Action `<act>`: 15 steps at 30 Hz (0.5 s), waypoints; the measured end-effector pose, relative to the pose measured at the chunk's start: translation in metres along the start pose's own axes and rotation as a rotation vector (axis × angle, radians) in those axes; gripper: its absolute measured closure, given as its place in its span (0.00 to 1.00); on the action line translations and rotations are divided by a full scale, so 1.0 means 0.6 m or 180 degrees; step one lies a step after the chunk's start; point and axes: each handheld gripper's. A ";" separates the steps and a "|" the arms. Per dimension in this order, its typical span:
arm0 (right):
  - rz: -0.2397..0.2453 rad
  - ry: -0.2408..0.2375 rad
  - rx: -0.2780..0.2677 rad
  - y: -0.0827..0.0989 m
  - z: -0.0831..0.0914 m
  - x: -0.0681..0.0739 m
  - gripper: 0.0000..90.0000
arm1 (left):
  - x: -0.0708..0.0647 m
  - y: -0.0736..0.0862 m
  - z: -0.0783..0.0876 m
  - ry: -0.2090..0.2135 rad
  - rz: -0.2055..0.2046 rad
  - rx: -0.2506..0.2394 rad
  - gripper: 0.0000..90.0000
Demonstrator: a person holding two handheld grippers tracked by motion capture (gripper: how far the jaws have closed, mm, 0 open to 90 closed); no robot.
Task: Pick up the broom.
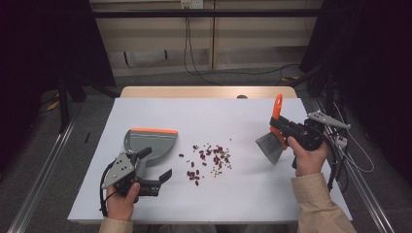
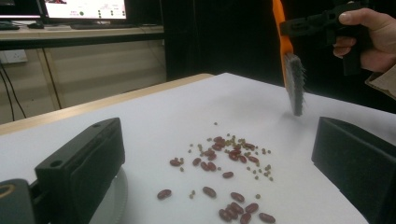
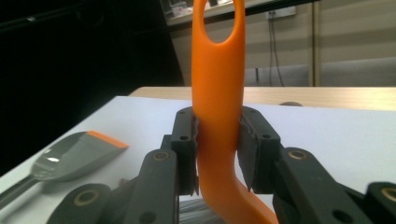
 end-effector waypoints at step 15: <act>0.0089 -0.0294 -0.0132 -0.015 -0.024 0.097 0.78 | -0.069 -0.032 -0.089 0.0248 0.0033 0.0158 0.02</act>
Point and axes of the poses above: each handheld gripper's, and its own axes: z roughly backward along the jaws, y roughly out of its underside, x roughly to its left, and after that the axes turned 3 degrees about -x, right-handed
